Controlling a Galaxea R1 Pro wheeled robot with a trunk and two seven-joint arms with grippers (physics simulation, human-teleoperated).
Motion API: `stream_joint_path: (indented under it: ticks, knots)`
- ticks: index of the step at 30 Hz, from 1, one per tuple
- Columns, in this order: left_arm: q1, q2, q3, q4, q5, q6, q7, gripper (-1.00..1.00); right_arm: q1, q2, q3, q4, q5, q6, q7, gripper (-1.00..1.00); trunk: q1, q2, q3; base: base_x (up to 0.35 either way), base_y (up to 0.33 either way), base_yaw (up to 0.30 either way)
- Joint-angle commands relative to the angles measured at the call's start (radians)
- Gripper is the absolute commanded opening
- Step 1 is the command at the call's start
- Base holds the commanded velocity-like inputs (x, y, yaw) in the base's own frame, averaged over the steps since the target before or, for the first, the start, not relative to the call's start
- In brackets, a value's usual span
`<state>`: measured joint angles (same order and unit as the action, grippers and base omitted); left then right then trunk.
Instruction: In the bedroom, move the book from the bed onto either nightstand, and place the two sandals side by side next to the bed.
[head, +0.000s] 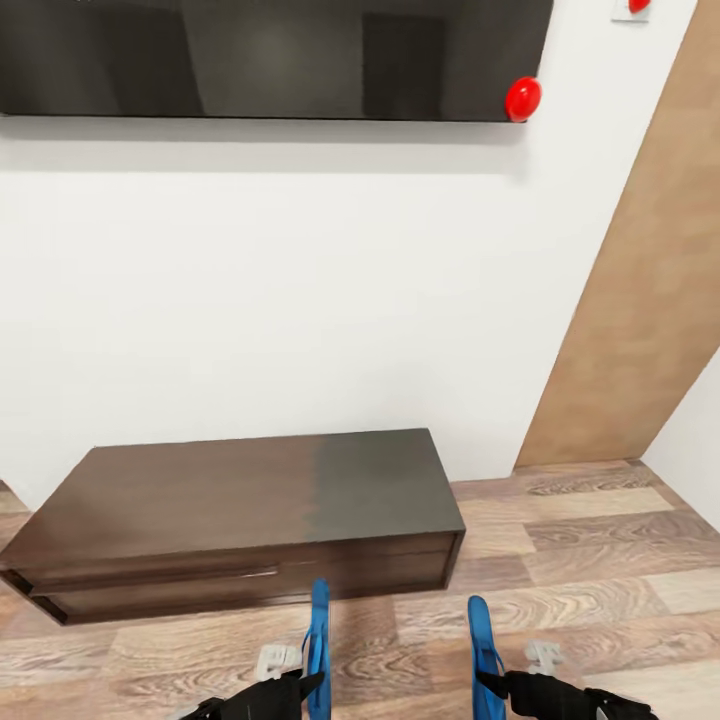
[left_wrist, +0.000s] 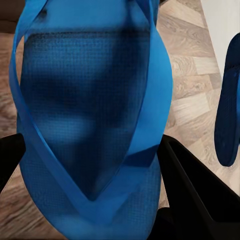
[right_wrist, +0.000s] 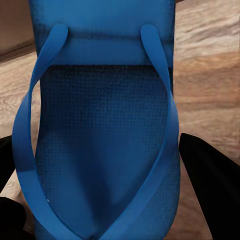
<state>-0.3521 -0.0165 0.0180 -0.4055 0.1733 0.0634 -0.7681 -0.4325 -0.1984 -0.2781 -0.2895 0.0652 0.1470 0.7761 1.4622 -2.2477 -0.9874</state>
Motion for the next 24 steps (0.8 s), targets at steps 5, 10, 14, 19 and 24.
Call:
stream_joint_path:
  ticks: [5, 10, 14, 19, 24]
  knots:
    - [-0.001, 0.0, 0.002, 0.001, 0.005, 0.006, -0.004, -1.0, 0.0, 0.0, -0.009, -0.002, 0.005, 0.008, 0.006, -1.0, 0.0, 0.0, -0.001, 0.0, 0.0, 0.292]
    - [0.0, 0.0, 0.002, 0.001, 0.005, 0.006, -0.004, -1.0, 0.0, 0.0, -0.009, -0.002, 0.007, 0.008, 0.005, -1.0, 0.0, 0.0, -0.001, 0.0, 0.0, 0.292]
    - [-0.001, 0.0, 0.002, 0.001, 0.005, 0.006, -0.004, -1.0, 0.0, 0.0, -0.009, -0.002, 0.007, 0.008, 0.005, -1.0, 0.0, 0.0, -0.001, 0.0, 0.0, 0.292]
    - [0.0, 0.0, 0.002, 0.001, 0.005, 0.006, -0.004, -1.0, 0.0, 0.0, -0.009, -0.002, 0.007, 0.008, 0.005, -1.0, 0.0, 0.0, -0.001, 0.0, 0.0, 0.292]
    - [-0.001, 0.0, 0.002, 0.001, 0.005, 0.006, -0.004, -1.0, 0.0, 0.0, -0.009, -0.002, 0.007, 0.008, 0.004, -1.0, 0.0, 0.0, -0.001, 0.0, 0.0, 0.292]
